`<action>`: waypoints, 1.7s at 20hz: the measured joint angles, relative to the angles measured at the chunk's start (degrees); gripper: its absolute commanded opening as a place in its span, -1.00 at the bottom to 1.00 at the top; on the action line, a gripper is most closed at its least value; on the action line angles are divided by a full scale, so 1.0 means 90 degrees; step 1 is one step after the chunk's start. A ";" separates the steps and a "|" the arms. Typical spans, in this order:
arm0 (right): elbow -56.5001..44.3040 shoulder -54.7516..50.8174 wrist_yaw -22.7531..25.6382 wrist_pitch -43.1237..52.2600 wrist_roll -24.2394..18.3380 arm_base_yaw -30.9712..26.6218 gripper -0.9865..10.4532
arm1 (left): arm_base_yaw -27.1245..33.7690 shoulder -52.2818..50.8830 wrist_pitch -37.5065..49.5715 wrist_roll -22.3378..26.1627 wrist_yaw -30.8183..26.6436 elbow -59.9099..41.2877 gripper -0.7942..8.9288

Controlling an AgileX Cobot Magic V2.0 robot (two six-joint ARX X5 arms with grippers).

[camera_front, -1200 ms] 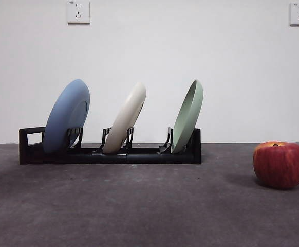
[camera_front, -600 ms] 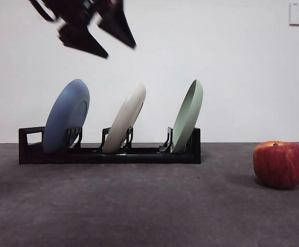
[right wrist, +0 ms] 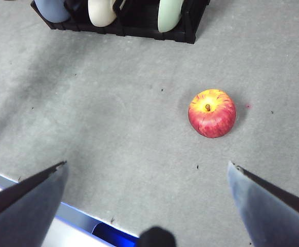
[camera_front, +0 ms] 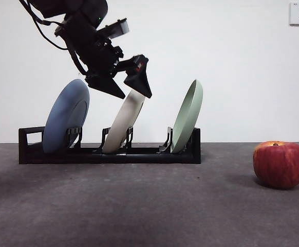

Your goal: Take the yellow plate from the plate rack,put the plate on the table,take the apple from the table,put the apple in the plate

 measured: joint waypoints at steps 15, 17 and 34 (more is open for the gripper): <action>0.0000 0.0034 0.0000 -0.0024 0.0000 0.0000 0.21 | -0.0039 0.0005 -0.0170 -0.0527 0.0228 0.0002 -0.85; 0.0000 0.0034 0.0000 -0.0022 0.0000 0.0000 0.21 | -0.0022 0.0005 -0.0180 -0.0636 0.0376 0.0002 -0.85; 0.0000 0.0124 0.0000 0.0027 0.0000 0.0000 0.21 | -0.0219 -0.2305 -0.1430 -0.1234 0.1341 0.0019 -0.85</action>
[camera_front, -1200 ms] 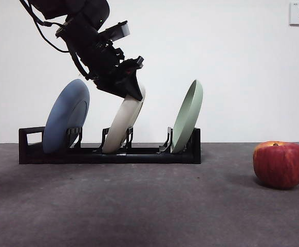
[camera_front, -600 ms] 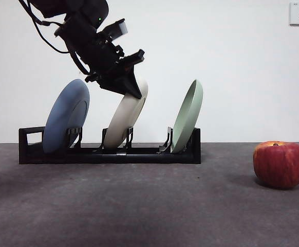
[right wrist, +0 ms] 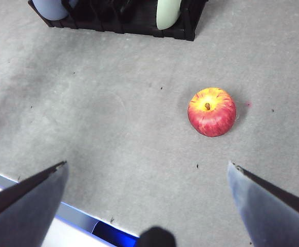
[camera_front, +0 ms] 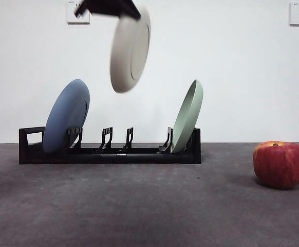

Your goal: Take the yellow plate from the plate rack,put the plate on the table,take the apple from the table,put the apple in the plate

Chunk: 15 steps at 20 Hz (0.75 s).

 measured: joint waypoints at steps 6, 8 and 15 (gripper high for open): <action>0.0000 0.0012 0.0000 0.0007 -0.0002 0.0000 0.21 | -0.1413 -0.1166 -0.2361 0.1464 -0.2004 0.0012 -0.85; 0.0000 0.0024 0.0000 0.0041 -0.0002 0.0000 0.21 | -0.2086 -0.1178 -0.3058 0.1690 -0.2965 0.0017 -0.85; 0.0000 0.0036 0.0000 0.0148 -0.0002 0.0000 0.21 | -0.4126 -0.0335 -0.3679 0.1761 -0.5037 -0.0525 -0.85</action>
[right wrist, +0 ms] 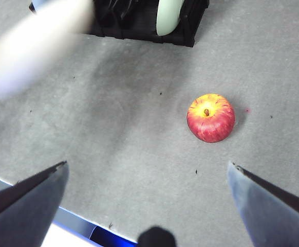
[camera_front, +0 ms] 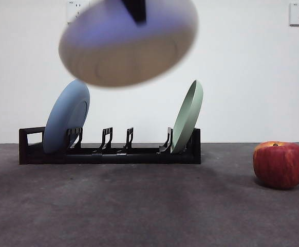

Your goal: Take the yellow plate from the plate rack,put the plate on the table,take the apple from the table,put the apple in the plate

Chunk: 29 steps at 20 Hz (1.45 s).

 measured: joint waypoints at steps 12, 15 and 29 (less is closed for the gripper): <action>0.0000 0.0000 0.0000 -0.0002 0.0002 0.0000 0.21 | -0.0559 0.1719 0.1938 -0.0823 -0.1268 -0.1829 -0.85; 0.0000 0.0000 0.0000 -0.0002 0.0002 0.0000 0.21 | -0.0605 0.1991 0.1965 -0.1132 -0.1435 -0.1848 -0.85; 0.0000 0.0000 0.0000 -0.0002 0.0002 0.0000 0.21 | -0.0729 0.2057 0.2487 -0.1870 -0.0597 -0.2210 -0.26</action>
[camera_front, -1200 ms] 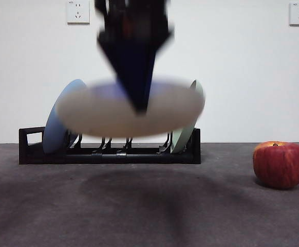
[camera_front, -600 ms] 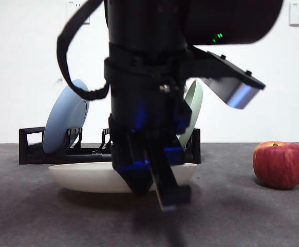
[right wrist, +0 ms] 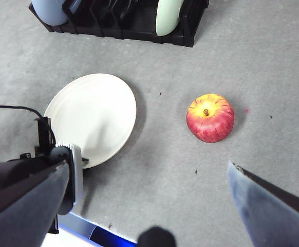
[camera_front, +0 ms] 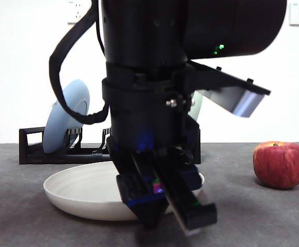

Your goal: Take the yellow plate from the plate rack,put the plate on the table,take the apple from the table,put the apple in the plate

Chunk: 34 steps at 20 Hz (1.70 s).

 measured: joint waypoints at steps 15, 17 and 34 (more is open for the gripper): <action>0.0000 0.0814 0.0049 0.0289 0.0000 0.0000 0.21 | 0.0007 -0.2987 -0.0750 -0.0726 0.0651 0.1003 -0.24; 0.0000 0.1190 0.0240 0.0481 0.0002 0.0000 0.21 | 0.0012 -0.3835 -0.0748 -0.0988 0.0631 0.1005 -0.24; 0.0005 0.5115 0.2324 0.2436 0.0002 0.1421 0.34 | 0.0017 -0.7125 -0.1659 -0.1858 0.0403 0.1044 -0.24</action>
